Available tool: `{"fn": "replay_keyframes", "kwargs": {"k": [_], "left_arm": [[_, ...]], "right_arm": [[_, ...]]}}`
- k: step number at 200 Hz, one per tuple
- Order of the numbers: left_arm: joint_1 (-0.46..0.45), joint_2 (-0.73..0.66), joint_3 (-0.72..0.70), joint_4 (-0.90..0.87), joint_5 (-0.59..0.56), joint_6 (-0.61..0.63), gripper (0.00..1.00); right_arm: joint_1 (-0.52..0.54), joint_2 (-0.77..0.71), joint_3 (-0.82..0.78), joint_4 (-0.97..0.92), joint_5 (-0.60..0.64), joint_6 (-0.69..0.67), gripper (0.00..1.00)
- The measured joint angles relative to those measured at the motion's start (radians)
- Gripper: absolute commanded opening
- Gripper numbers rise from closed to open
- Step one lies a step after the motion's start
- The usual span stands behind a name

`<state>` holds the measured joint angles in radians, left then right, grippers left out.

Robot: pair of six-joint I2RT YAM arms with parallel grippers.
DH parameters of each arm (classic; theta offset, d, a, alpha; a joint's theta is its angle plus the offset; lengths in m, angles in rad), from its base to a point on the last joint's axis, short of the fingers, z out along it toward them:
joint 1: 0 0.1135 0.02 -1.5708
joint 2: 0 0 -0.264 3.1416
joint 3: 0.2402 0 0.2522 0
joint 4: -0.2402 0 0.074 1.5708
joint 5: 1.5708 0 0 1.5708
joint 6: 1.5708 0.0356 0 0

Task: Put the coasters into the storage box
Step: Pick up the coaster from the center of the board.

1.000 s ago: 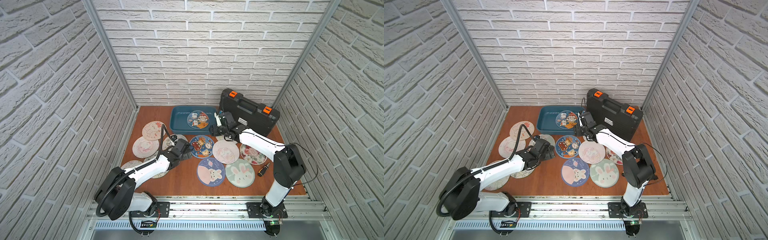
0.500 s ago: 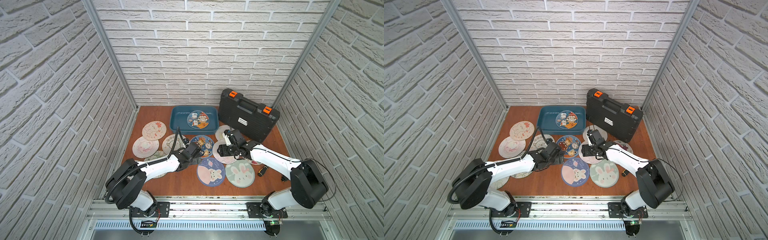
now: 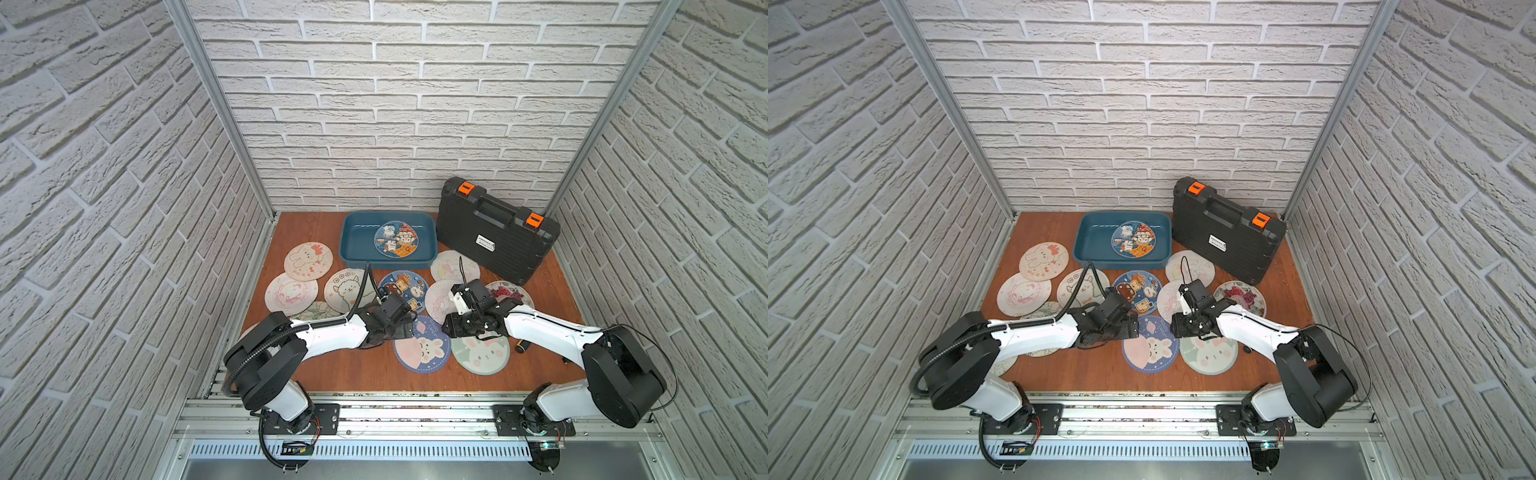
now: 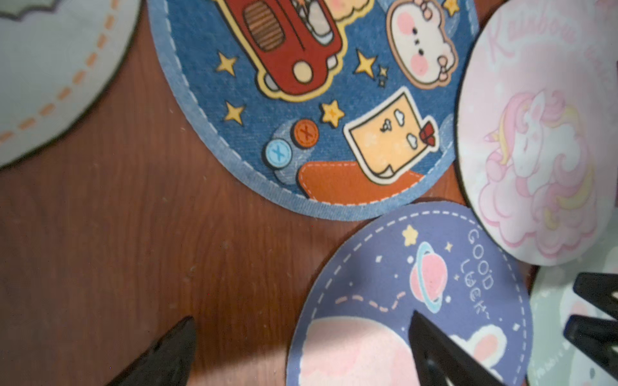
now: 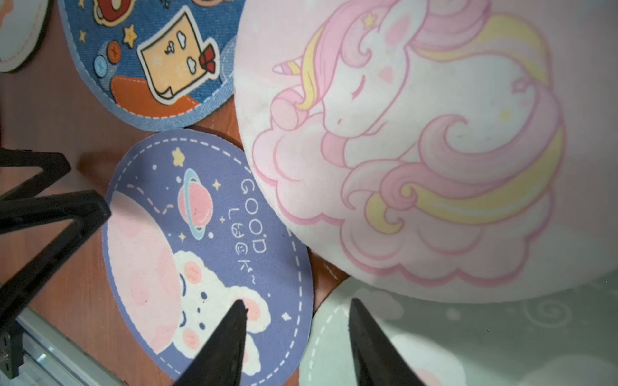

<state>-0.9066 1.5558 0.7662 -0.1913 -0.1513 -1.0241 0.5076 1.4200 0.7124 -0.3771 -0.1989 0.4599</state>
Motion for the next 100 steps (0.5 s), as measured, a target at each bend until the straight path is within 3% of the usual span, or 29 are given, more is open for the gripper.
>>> {"fn": "replay_keyframes", "kwargs": {"k": [100], "left_arm": [[-0.015,0.023,-0.002,0.102,0.023,-0.047,0.98]], "right_arm": [[0.009,0.047,-0.037,0.074,-0.061,0.017,0.40]]}}
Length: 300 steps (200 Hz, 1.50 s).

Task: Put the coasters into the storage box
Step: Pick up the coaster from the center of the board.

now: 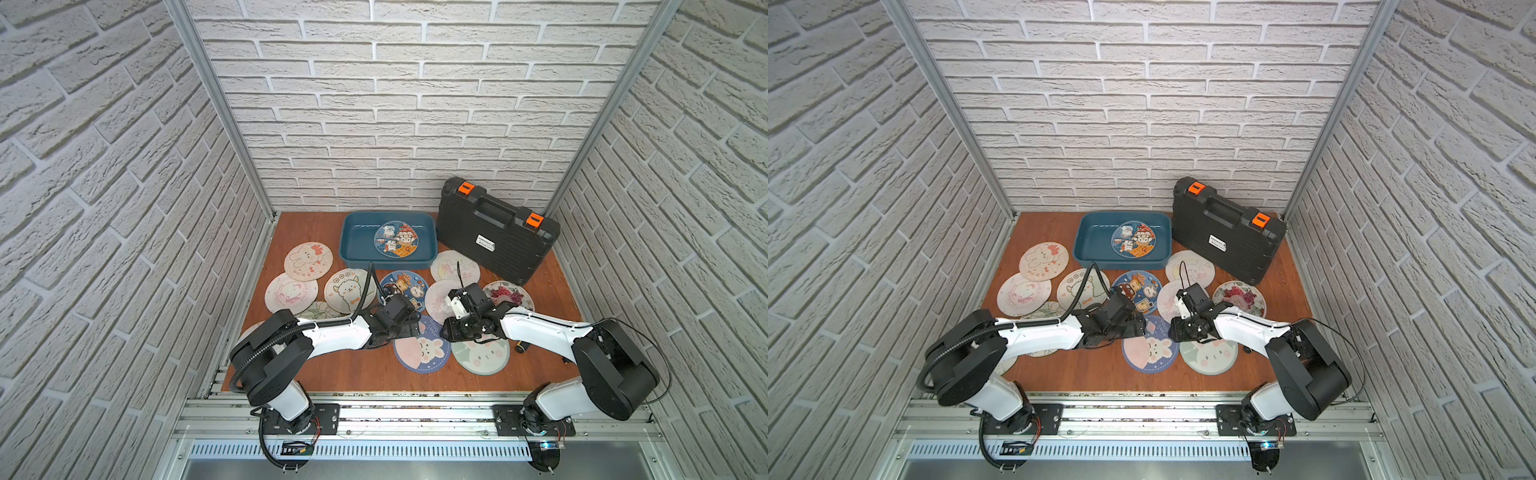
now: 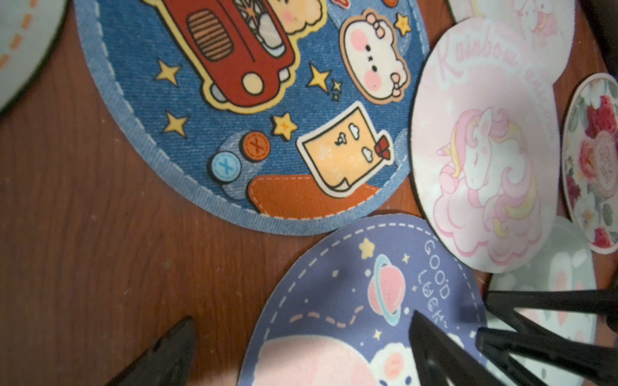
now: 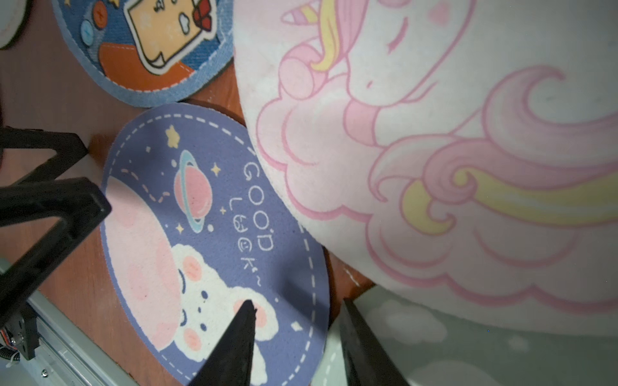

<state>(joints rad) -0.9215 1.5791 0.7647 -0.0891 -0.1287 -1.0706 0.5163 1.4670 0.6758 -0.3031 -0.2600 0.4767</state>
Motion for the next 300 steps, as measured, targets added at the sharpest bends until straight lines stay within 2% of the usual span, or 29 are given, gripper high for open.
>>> {"fn": "replay_keyframes", "kwargs": {"k": [32,71,105,130,163,193,253,261,282,300], "left_arm": [[-0.001,0.002,-0.004,0.018,0.005,0.000,0.98],[-0.005,0.009,-0.004,0.037,0.024,0.002,0.91],[-0.010,0.016,-0.007,0.049,0.047,0.000,0.68],[-0.010,0.021,-0.016,0.059,0.060,0.000,0.51],[-0.010,0.024,-0.020,0.065,0.068,0.000,0.49],[-0.010,0.024,-0.027,0.069,0.067,-0.003,0.39],[-0.011,0.006,-0.045,0.077,0.055,-0.003,0.49],[-0.011,-0.001,-0.051,0.076,0.049,-0.003,0.55],[-0.013,-0.031,-0.064,0.058,0.023,0.005,0.77],[-0.015,-0.063,-0.072,0.020,-0.010,0.018,0.86]], "right_arm": [[0.021,0.020,0.000,0.026,-0.008,0.011,0.36],[0.046,0.039,0.001,0.068,-0.019,0.027,0.33],[0.060,0.054,0.003,0.098,-0.024,0.044,0.30],[0.065,0.066,0.008,0.110,-0.026,0.051,0.23],[0.076,0.084,0.018,0.115,-0.027,0.059,0.12],[0.092,0.097,0.037,0.098,-0.013,0.058,0.09],[0.126,0.100,0.119,0.004,0.029,0.020,0.06],[0.128,0.098,0.142,-0.015,0.037,0.012,0.06],[0.129,0.084,0.210,-0.063,0.062,-0.013,0.06],[0.129,0.074,0.283,-0.100,0.093,-0.037,0.06]]}}
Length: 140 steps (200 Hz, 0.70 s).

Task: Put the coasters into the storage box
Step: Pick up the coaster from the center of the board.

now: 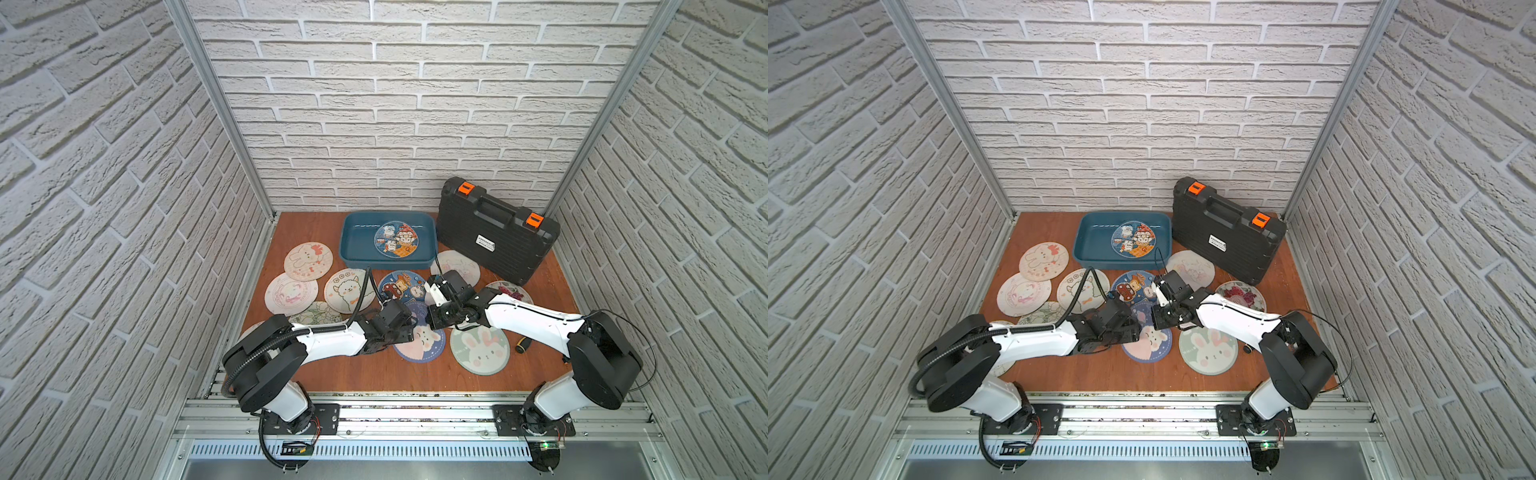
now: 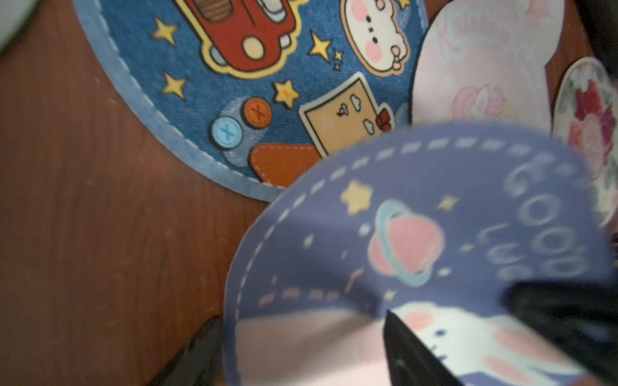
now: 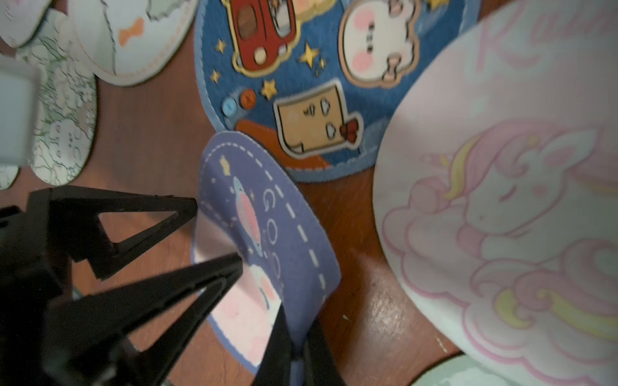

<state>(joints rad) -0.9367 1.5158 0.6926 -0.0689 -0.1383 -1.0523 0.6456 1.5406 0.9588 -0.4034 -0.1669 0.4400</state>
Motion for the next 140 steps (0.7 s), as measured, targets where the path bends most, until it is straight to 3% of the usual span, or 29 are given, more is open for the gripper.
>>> {"fn": "replay_keyframes", "kwargs": {"k": [52,140], "left_arm": [[0.012,-0.106,0.000,-0.065,-0.105,0.055,0.92],[0.077,-0.279,-0.109,-0.035,-0.283,0.064,0.93]], "right_arm": [[0.000,0.014,0.191,-0.069,0.060,-0.070,0.06],[-0.003,0.169,0.484,-0.076,0.152,-0.164,0.06]]}}
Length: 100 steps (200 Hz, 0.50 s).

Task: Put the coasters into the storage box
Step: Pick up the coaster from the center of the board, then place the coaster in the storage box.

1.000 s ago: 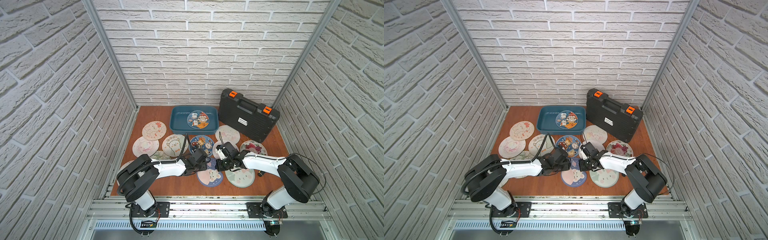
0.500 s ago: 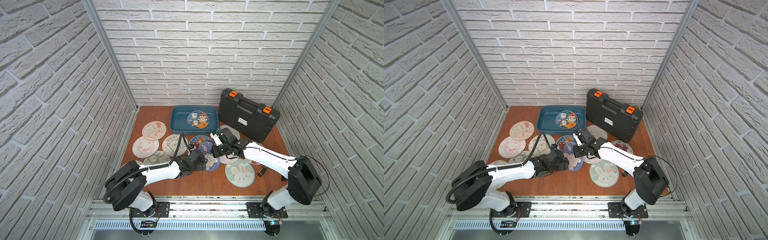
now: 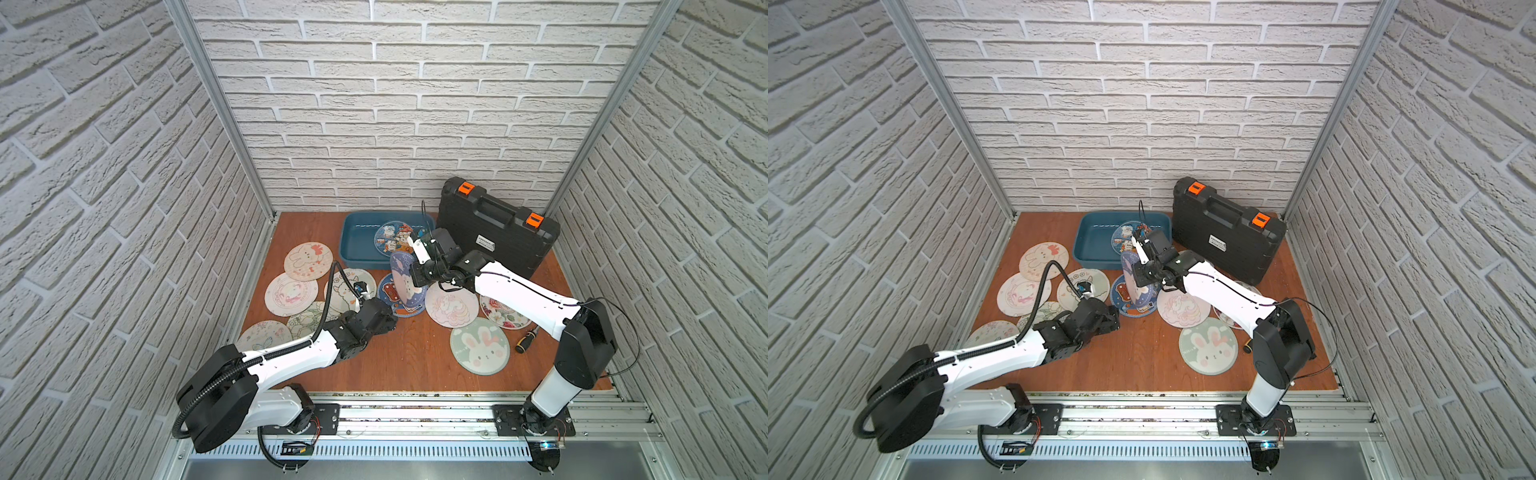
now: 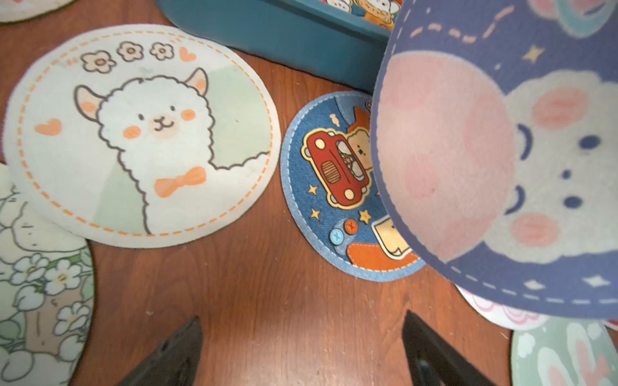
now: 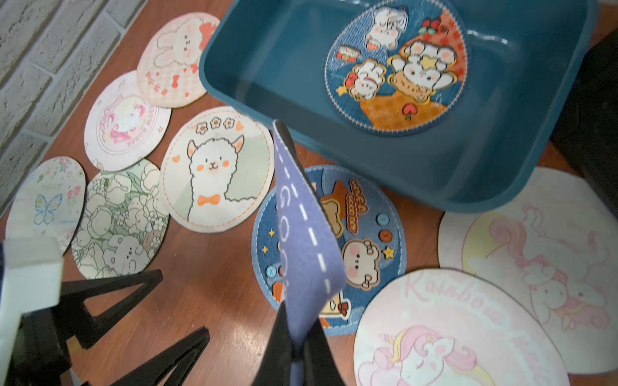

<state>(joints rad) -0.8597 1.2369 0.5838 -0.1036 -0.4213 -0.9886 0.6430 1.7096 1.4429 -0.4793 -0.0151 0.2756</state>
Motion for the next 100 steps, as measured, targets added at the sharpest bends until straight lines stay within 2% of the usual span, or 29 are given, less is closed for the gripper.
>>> {"fn": "replay_keyframes", "kwargs": {"k": [100], "left_arm": [[0.029,0.036,-0.003,0.011,-0.054,0.012,0.94]], "right_arm": [[-0.023,0.286,0.265,0.240,0.060,-0.037,0.06]]}}
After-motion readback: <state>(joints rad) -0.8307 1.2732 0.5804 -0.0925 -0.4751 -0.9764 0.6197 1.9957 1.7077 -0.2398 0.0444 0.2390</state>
